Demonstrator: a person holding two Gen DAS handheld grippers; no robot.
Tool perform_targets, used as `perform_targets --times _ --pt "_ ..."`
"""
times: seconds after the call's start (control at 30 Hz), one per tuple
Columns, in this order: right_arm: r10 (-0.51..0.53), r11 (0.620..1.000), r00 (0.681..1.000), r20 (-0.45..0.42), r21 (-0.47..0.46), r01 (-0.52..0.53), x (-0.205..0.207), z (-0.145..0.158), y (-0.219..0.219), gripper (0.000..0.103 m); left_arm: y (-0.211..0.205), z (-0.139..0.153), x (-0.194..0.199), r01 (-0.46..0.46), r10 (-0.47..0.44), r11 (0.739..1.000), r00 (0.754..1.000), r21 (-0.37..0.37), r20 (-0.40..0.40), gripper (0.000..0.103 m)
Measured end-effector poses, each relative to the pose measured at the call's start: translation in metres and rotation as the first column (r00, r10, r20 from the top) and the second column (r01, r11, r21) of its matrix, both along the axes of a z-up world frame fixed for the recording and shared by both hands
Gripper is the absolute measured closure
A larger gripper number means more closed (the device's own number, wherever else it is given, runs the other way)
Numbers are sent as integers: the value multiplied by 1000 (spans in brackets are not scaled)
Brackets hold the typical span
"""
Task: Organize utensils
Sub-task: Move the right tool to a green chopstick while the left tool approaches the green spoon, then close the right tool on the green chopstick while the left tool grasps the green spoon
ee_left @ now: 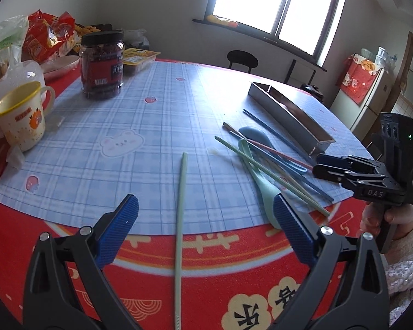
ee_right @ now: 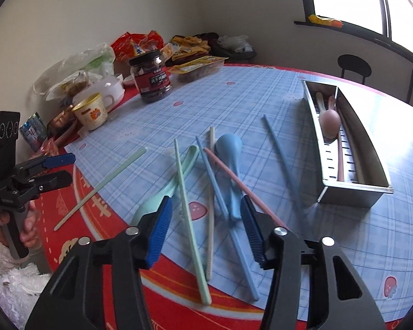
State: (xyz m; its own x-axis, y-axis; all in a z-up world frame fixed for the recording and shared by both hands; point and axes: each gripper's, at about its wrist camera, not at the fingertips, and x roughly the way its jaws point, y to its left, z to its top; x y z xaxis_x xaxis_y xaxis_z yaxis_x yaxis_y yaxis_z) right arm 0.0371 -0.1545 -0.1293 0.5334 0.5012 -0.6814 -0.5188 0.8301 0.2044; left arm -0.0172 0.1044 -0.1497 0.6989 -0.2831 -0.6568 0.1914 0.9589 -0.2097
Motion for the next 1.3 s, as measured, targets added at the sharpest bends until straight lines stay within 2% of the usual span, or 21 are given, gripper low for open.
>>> perform_targets --times 0.03,0.1,0.2,0.67,0.93,1.1,1.3 --pt "17 1000 1000 -7 -12 -17 -1 -2 5 66 -2 -1 0 5 -5 1000 1000 -3 -2 7" --pt "43 998 999 -15 -36 -43 -4 -7 15 79 -7 -1 2 19 -19 1000 1000 -17 -4 7" --pt "72 995 997 -21 -60 -74 -5 -10 23 85 -15 -2 7 36 -36 999 999 -27 -11 9" --pt "122 982 991 -59 -140 -130 9 -27 42 87 -34 -10 27 36 -37 999 998 -22 -58 20" --pt "118 986 989 -87 -111 -127 12 -31 35 95 -42 -19 38 42 -45 999 994 -30 -101 23" --pt "79 992 993 -92 -93 -88 16 -31 28 96 -56 -24 48 63 -66 998 990 -24 -121 27" --pt "21 997 997 -79 -78 -27 17 -31 20 96 -73 -32 70 86 -84 996 983 1 -162 35"
